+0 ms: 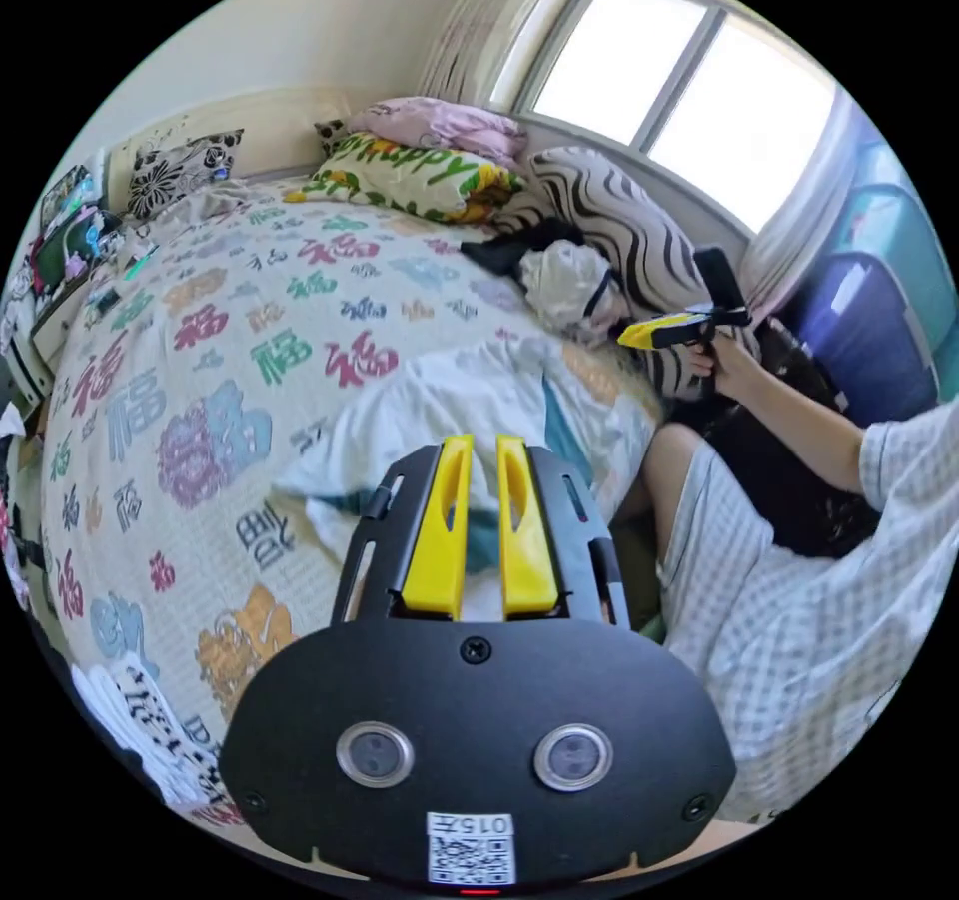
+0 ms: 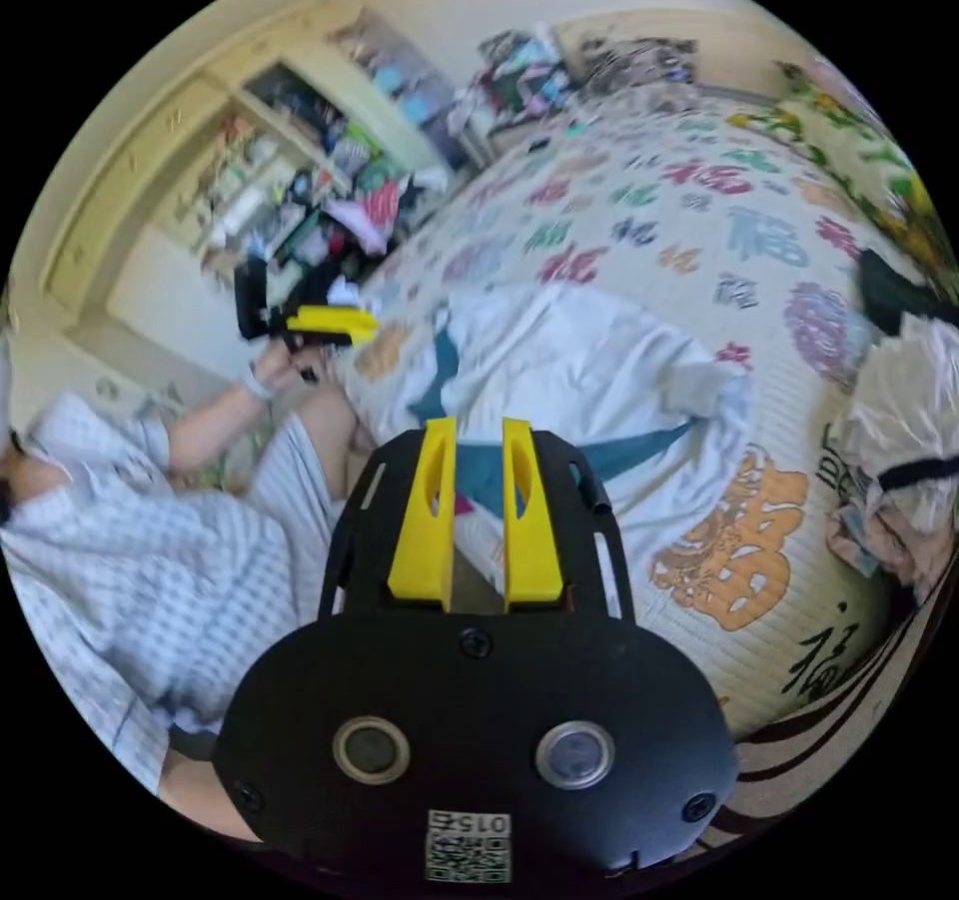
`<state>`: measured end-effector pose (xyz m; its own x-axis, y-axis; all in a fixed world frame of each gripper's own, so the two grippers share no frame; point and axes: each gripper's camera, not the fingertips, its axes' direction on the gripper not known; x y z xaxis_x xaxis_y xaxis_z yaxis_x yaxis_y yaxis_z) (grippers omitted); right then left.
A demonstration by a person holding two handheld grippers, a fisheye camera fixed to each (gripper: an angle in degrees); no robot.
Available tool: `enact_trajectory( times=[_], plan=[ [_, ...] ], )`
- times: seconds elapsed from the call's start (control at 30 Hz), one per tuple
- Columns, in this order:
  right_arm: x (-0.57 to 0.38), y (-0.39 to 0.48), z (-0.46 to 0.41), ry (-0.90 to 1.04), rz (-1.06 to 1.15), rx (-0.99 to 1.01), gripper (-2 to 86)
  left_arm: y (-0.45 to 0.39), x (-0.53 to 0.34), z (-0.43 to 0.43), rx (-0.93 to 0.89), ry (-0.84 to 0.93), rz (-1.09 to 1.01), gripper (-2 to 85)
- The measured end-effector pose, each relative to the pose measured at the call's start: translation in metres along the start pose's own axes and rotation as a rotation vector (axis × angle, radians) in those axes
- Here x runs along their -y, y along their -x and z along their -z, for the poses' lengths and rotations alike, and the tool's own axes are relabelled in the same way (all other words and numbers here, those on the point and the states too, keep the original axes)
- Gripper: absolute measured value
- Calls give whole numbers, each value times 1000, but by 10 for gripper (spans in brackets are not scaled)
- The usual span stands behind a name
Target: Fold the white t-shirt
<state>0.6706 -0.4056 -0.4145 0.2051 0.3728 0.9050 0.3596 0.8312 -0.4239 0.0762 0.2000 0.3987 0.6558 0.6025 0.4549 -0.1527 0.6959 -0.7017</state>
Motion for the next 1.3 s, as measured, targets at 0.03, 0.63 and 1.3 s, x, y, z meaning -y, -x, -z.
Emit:
enact_trajectory(
  times=[0.03,0.63,1.3],
  plan=[
    [-2,8,-13,60,36,-25,79,-4,-15,-8,24,43,-32,59],
    [1,30,-48,330,231,-276,27,62,38,-84,-71,240,-21,13],
    [118,-127,90,260,-26,-249,102,235,139,-21,3,35,361,86]
  ],
)
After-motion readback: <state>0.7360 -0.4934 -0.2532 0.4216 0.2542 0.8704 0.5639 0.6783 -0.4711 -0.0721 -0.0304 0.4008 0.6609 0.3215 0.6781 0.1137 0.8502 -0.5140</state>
